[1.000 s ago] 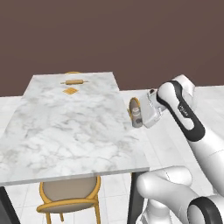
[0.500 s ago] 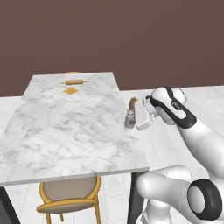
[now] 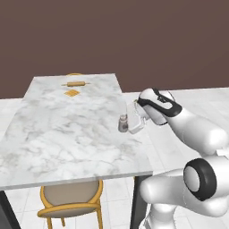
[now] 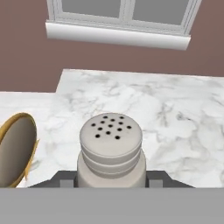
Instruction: Move the shaker and mayonnaise from the cabinet to the dining counter.
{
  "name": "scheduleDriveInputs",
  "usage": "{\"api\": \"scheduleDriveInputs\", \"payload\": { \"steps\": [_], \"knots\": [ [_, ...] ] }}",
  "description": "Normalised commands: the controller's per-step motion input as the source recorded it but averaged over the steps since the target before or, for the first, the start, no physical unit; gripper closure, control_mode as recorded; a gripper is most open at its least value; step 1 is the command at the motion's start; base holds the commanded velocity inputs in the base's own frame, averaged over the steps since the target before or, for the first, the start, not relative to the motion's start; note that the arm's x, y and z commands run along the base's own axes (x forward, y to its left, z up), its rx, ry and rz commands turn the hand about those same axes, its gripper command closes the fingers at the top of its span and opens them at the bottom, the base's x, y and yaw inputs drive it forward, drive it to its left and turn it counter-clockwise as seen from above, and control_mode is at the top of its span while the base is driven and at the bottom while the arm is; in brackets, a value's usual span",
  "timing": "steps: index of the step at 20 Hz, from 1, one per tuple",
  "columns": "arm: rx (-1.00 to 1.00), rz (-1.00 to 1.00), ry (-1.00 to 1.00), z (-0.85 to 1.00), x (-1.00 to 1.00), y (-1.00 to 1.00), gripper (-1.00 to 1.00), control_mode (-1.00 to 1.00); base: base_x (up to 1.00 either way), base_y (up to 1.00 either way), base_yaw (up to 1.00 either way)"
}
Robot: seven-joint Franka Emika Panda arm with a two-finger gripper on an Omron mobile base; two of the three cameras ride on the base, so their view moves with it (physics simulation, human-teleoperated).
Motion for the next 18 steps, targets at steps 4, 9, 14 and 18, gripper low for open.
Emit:
{"api": "scheduleDriveInputs", "payload": {
  "steps": [4, 9, 14, 18],
  "knots": [
    [0.00, 0.06, -0.02, -0.44, 0.15, 0.38, 1.00, -1.00, 0.00, 0.00, 0.00],
    [0.00, 0.04, -0.09, -0.43, 0.13, 0.35, 1.00, -1.00, 0.00, 0.00, 0.00],
    [0.00, 0.03, -0.01, -0.32, 0.21, 0.28, 1.00, -1.00, 0.00, 0.00, 0.00],
    [0.00, 0.01, 0.00, -0.25, 0.13, 0.25, 1.00, -1.00, 0.00, 0.00, 0.00]
  ]
}}
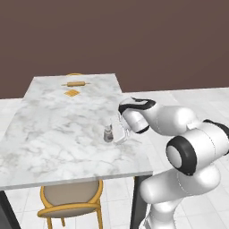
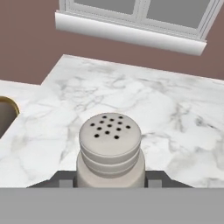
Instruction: Move the shaker and mayonnaise from the cabinet to the dining counter.
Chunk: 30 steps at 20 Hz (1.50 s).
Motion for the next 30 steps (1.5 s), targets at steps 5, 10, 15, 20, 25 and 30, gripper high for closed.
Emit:
{"api": "scheduleDriveInputs", "payload": {
  "steps": [5, 10, 15, 20, 25, 30],
  "knots": [
    [0.00, 0.00, 0.00, -0.25, 0.06, 0.25, 1.00, -1.00, 0.00, 0.00, 0.00],
    [0.03, 0.00, 0.00, -0.24, 0.00, 0.13, 1.00, -1.00, 0.00, 0.00, 0.00],
    [0.06, 0.00, 0.00, -0.27, 0.00, 0.04, 1.00, -1.00, 0.00, 0.00, 0.00],
    [0.04, 0.00, 0.05, -0.13, 0.02, 0.04, 1.00, -1.00, 0.00, 0.00, 0.00],
    [0.00, 0.00, 0.09, -0.04, 0.00, 0.02, 1.00, -1.00, 0.00, 0.00, 0.00],
    [0.00, 0.00, 0.10, -0.02, 0.00, 0.02, 1.00, -1.00, 0.00, 0.00, 0.00]
  ]
}}
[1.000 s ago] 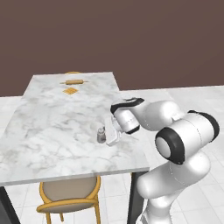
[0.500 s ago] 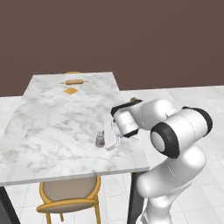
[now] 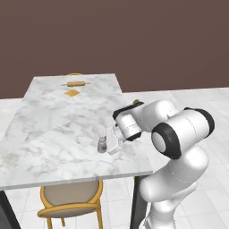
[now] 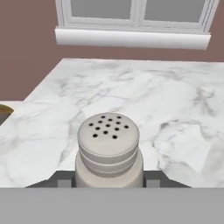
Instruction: Move the shaker and mayonnaise from the cabinet to the dining counter.
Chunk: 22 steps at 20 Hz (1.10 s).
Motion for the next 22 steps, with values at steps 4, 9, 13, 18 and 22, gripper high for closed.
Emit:
{"api": "scheduleDriveInputs", "payload": {
  "steps": [4, 9, 13, 18, 22],
  "knots": [
    [0.00, 0.01, 0.07, -0.12, 0.00, 0.00, 1.00, -1.00, 0.00, 0.00, 0.00],
    [-0.07, 0.02, 0.00, -0.20, 0.00, 0.05, 1.00, -1.00, 0.00, 0.00, 0.00],
    [-0.13, 0.03, -0.05, -0.25, 0.00, 0.03, 1.00, -1.00, 0.00, 0.00, 0.00],
    [-0.12, 0.03, -0.15, -0.15, 0.02, 0.00, 1.00, -1.00, 0.00, 0.00, 0.00],
    [-0.04, 0.02, -0.14, -0.10, 0.01, 0.00, 1.00, -1.00, 0.00, 0.00, 0.00]
  ]
}}
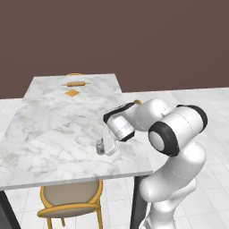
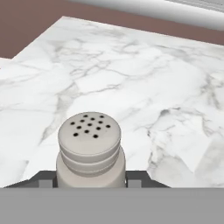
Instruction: Move the shaker and mayonnaise from the cabinet to the dining counter.
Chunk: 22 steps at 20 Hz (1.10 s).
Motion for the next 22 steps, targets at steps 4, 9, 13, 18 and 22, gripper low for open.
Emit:
{"api": "scheduleDriveInputs", "payload": {
  "steps": [4, 9, 13, 18, 22],
  "knots": [
    [0.00, 0.02, -0.11, -0.10, 0.00, -0.01, 1.00, -1.00, 0.00, 0.00, 0.00],
    [0.00, 0.02, -0.08, -0.10, -0.07, -0.08, -1.00, -1.00, 0.00, 0.00, 0.00],
    [0.00, 0.02, -0.02, -0.05, -0.08, -0.13, -1.00, -1.00, 0.00, 0.00, 0.00],
    [0.00, 0.02, 0.00, 0.00, -0.06, -0.19, -1.00, -1.00, 0.00, 0.00, 0.00],
    [0.03, 0.01, 0.00, 0.00, -0.07, -0.21, -1.00, -1.00, 0.00, 0.00, 0.00]
  ]
}}
